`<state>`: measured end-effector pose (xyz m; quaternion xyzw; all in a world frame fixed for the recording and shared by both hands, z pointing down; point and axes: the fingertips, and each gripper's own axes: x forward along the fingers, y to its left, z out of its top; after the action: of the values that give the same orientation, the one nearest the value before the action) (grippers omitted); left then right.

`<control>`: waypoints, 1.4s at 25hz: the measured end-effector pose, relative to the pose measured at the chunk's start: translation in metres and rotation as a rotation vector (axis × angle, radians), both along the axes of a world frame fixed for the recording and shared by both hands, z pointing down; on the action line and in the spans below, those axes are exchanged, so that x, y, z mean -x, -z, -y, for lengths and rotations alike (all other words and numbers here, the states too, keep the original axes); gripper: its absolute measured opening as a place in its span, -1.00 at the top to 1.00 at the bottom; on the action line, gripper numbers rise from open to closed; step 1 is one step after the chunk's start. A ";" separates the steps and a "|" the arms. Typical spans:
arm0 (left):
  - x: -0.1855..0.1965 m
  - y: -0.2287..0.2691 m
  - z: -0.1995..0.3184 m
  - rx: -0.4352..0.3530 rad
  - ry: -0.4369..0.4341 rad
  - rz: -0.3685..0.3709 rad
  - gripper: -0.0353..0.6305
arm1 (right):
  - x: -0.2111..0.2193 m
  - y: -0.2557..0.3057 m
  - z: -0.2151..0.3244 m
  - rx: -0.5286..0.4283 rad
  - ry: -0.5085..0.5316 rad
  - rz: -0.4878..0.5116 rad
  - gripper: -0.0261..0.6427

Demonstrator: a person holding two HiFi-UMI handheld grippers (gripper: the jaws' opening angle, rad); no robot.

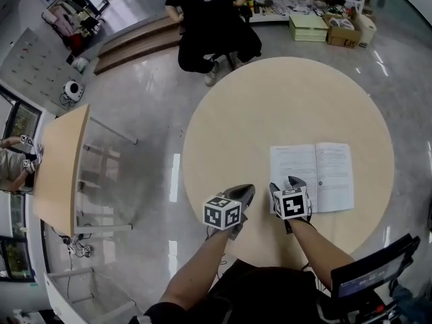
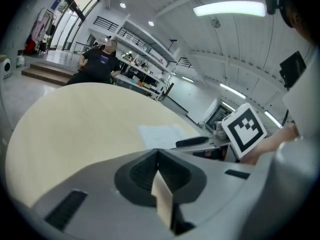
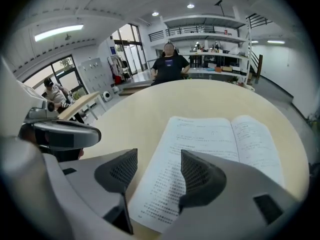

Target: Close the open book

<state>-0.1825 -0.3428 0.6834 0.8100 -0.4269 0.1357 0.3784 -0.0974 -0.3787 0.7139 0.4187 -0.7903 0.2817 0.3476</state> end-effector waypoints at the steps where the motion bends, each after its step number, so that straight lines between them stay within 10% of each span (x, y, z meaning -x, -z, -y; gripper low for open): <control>1: 0.000 -0.006 -0.001 0.015 -0.006 0.005 0.93 | 0.003 -0.007 -0.001 0.007 0.004 -0.013 0.17; 15: -0.013 0.000 -0.011 0.050 -0.093 -0.009 0.93 | 0.004 -0.033 -0.010 -0.012 0.033 -0.256 0.17; 35: -0.027 -0.002 -0.010 0.020 -0.120 -0.042 0.93 | -0.015 -0.040 -0.002 0.023 -0.040 -0.195 0.48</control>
<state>-0.1560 -0.3331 0.6851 0.8329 -0.3684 0.1455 0.3864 -0.0825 -0.3766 0.7536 0.4559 -0.7409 0.2553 0.4219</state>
